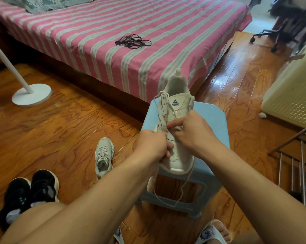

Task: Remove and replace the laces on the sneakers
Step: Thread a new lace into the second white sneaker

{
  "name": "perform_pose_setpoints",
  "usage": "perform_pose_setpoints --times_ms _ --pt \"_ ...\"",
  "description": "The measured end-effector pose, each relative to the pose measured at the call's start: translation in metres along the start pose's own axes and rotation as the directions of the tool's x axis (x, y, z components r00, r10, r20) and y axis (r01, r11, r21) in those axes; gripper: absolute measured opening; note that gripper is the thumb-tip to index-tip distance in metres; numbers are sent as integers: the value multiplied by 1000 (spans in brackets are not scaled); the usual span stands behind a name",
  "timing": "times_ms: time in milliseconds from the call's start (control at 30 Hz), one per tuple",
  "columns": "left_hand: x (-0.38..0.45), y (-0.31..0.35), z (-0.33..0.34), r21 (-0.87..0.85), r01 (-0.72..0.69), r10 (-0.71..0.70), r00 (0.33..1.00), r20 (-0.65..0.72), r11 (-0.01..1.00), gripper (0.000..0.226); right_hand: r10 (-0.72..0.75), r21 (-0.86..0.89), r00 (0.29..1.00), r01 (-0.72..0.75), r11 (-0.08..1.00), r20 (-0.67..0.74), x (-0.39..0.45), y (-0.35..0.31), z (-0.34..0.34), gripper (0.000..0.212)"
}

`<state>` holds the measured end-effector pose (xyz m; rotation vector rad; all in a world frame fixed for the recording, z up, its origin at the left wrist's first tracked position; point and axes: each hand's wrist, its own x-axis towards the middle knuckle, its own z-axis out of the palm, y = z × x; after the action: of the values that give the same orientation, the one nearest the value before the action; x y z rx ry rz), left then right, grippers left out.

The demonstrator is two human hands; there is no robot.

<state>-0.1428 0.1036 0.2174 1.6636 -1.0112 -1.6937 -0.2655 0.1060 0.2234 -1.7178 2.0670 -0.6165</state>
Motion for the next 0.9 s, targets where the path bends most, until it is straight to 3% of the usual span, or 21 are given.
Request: perform_pose_setpoints --times_ms 100,200,267,300,333,367,400,433,500,533,633,667,767,900 --pt "2 4 1 -305 171 -136 982 132 937 26 -9 -20 1000 9 1000 -1 -1 -1 -1 18" --pt "1 7 2 -333 165 -122 982 146 928 28 -6 -19 1000 7 1000 13 0 0 -1 19" --pt "1 6 5 -247 83 -64 994 86 965 22 1 -6 1000 -1 1000 17 1 1 -1 20" --pt "3 4 6 -114 -10 13 1000 28 993 20 5 -2 1000 -5 1000 16 2 2 -1 20" --pt "5 1 4 129 -146 151 988 -27 981 19 5 1 1000 -5 1000 16 2 2 -2 20" --pt "9 -2 1 422 -285 329 944 -34 861 19 2 1 1000 -2 1000 15 2 2 -2 20" --pt "11 -6 -3 636 -376 485 874 2 674 20 0 -1 1000 0 1000 11 3 2 -2 19" --pt "10 -9 -5 751 -422 585 809 59 508 20 -1 -6 1000 1 1000 8 2 2 -2 20" --pt "8 -18 -7 809 -469 689 716 115 353 18 -2 -27 1000 2 1000 13 2 0 -2 21" --pt "10 -22 -7 798 -481 712 696 95 363 18 -6 -45 1000 7 999 18 1 -1 -2 20" --pt "22 -33 -8 523 -523 646 760 -71 673 20 -38 -138 999 41 990 26 -1 -5 -3 20" --pt "27 -36 -8 444 -528 621 779 -86 724 21 -52 -178 998 56 982 29 -2 -6 -4 21" --pt "33 -42 -8 357 -578 638 767 -71 734 25 -123 -292 989 143 946 84 2 -11 -8 23" --pt "40 -46 -12 374 -654 702 712 11 658 18 -158 -361 968 220 906 193 12 -16 -20 21"
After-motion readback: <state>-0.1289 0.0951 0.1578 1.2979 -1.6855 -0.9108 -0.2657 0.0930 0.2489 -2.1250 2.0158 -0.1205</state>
